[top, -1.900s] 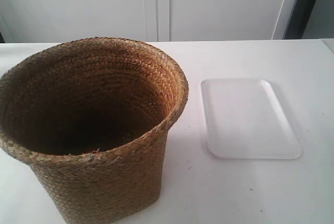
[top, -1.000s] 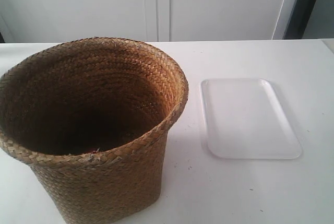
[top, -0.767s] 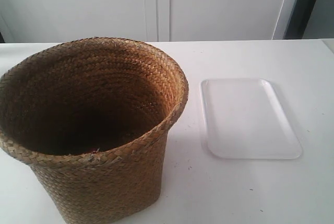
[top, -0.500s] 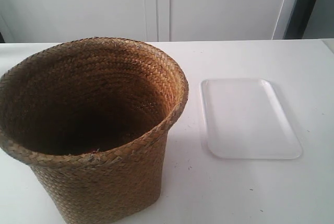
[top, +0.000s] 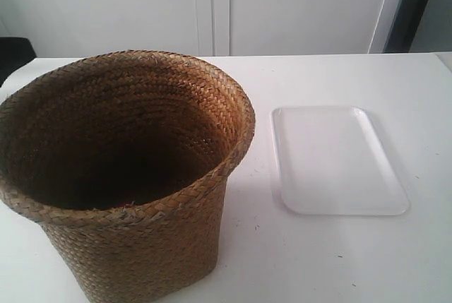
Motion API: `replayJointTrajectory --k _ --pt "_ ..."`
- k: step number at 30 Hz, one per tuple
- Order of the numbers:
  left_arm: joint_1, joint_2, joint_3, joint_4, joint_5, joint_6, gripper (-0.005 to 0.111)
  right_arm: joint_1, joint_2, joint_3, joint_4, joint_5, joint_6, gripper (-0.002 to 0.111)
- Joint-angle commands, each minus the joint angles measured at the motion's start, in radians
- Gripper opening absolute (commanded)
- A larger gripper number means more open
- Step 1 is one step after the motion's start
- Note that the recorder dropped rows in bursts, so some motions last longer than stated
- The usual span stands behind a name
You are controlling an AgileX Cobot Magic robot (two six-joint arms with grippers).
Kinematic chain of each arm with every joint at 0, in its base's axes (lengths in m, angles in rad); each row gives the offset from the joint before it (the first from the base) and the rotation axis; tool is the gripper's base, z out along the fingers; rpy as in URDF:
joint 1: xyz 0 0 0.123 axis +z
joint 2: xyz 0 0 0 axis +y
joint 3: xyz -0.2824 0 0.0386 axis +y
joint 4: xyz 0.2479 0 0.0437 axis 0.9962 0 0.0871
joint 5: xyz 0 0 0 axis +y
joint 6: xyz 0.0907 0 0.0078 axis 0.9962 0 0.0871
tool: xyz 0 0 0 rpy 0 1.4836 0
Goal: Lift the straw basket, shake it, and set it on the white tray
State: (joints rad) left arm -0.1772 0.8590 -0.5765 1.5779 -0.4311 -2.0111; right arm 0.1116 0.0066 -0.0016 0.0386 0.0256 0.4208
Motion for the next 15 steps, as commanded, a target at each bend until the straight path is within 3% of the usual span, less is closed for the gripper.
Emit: replayJointTrajectory --k 1,5,10,15 --pt "-0.006 0.025 -0.06 0.167 -0.1 -0.109 0.072 -0.003 -0.007 0.002 -0.004 0.007 0.003 0.013" --pt "-0.006 0.014 -0.08 0.167 -0.121 -0.109 0.072 -0.003 -0.007 0.002 -0.004 0.011 0.003 0.013" --pt "-0.006 0.014 -0.08 0.167 -0.256 -0.109 0.073 -0.003 -0.007 0.002 -0.004 0.013 0.003 0.013" --pt "0.083 -0.025 -0.099 0.167 0.017 0.031 0.073 -0.003 -0.007 0.002 -0.004 0.017 0.003 0.013"
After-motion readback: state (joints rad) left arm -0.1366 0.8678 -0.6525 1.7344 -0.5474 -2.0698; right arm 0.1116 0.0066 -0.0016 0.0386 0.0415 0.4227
